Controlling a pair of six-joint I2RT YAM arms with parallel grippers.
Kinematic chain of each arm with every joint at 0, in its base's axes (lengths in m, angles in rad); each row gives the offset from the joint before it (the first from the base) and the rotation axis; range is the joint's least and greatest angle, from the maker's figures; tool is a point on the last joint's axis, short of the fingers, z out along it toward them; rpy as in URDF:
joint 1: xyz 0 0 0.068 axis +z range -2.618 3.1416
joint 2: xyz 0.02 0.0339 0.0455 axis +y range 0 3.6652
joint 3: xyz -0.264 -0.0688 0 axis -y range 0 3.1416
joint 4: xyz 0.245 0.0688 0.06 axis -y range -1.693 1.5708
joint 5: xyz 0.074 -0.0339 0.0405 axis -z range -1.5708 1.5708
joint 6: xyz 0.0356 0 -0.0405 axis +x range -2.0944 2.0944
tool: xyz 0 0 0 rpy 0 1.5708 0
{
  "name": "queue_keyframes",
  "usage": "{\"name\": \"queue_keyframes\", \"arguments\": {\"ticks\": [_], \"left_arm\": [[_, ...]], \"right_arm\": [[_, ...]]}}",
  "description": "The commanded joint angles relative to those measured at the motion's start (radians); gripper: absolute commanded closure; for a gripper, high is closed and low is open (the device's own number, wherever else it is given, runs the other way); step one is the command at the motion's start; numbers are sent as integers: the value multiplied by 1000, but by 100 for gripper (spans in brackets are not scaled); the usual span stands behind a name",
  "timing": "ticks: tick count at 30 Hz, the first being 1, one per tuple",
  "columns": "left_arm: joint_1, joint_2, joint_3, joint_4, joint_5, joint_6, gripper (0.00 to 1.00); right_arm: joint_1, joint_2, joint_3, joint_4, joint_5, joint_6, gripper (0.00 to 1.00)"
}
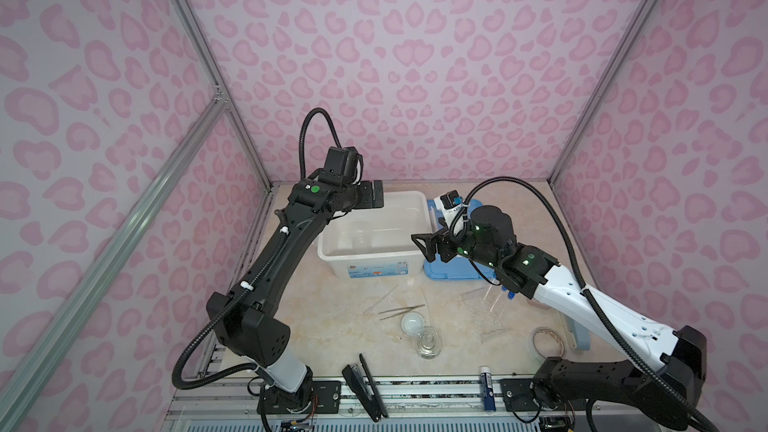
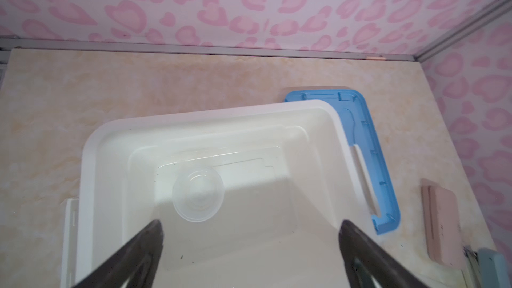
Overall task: Organize the chemistry lab equipment
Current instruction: 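Move the left gripper down to the glass flask while the right draws back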
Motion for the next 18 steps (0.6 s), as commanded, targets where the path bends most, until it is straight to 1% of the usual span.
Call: {"name": "queue_keyframes", "arguments": {"ticks": [1,4,6,8,10,11,12,14,16,18], "left_arm": [[-67,-47,5,-139,67,24,1],[-137,-84,-34,-157,115,25,2],[-187,-113,-92,-138,132,11,2],[-249,-139,-162,-104,122,-23,2],[-316,-151,-187,-122,74,-47,2],[-337,-159,-208,-119,71,-63,2],[-359,-175,-244,-97,74,-86,2],[-409,-210,-328,-33,87,-124,2],[-474,-240,-430,47,82,-170,0],[-548,-233,-513,99,60,-208,1]], "right_arm": [[-9,-57,-27,-106,25,-30,2],[-27,-131,-69,-166,29,-35,2],[-43,-183,-104,-194,21,-32,2],[-61,-226,-136,-213,5,-24,2],[-72,-271,-168,-240,-4,-15,2],[-73,-294,-182,-252,-15,-22,5],[-71,-323,-204,-256,-40,-29,8],[-67,-392,-257,-243,-83,-29,9],[-65,-444,-292,-249,-77,-10,5],[-65,-475,-310,-277,-71,-3,3]]}}
